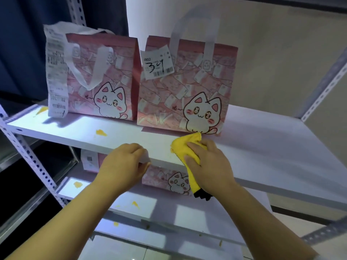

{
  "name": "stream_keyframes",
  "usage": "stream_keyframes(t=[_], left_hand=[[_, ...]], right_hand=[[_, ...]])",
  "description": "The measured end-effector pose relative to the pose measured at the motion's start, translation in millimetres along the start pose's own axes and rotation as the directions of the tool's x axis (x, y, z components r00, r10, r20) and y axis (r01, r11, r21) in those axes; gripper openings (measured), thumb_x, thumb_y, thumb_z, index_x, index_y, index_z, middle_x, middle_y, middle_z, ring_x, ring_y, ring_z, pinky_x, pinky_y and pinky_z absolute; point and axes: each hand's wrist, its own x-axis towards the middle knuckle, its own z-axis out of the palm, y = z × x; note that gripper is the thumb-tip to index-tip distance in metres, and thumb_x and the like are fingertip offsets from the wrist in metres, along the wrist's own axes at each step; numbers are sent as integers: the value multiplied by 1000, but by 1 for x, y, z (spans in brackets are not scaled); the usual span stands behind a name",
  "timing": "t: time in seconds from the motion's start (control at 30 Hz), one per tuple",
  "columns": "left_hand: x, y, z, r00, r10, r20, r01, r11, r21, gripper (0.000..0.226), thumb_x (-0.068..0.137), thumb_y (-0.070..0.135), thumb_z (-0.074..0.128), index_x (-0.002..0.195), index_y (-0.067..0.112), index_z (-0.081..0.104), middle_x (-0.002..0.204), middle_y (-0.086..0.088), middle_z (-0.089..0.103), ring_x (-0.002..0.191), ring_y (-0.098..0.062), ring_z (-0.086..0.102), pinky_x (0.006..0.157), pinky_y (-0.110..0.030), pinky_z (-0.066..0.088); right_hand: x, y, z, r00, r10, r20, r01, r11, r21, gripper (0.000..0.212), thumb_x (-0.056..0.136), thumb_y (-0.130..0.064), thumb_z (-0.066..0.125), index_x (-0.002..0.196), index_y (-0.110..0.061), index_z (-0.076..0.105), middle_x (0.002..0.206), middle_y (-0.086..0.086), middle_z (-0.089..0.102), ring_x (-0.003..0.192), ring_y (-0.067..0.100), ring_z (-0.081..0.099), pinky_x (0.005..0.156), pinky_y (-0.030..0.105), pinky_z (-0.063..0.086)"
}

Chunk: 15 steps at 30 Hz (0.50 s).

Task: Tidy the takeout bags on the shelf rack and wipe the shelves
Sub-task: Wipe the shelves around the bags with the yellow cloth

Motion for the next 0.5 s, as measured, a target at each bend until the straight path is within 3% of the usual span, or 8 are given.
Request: stream_keyframes(t=[0.23,0.4,0.5], left_hand=[[-1,-20,2,993,121,-17,-122,989,-89,22,64,9,80,84,7,71,84,-8,70,72,-33,64,58,-36,55],[-2,-29,0,987,156,-26,-158,977,-146,24,65,8,79,88,8,72,89,-6,71,76,-31,66,62,-35,55],[-1,-33,-2,984,177,-34,-181,970,-163,17,69,12,78,85,10,71,87,-4,71,75,-29,65,61,-34,53]], right_hand=[[20,-47,17,999,47,13,-47,998,-50,43,90,-47,42,133,-41,43,140,1,33,115,30,42,93,42,41],[7,-40,6,999,4,37,-3,1000,-30,40,89,-43,46,128,-41,49,133,-4,39,110,27,47,89,38,43],[-2,-28,-2,998,61,23,-60,998,-32,39,88,-42,47,126,-42,50,132,-6,41,108,25,49,85,35,43]])
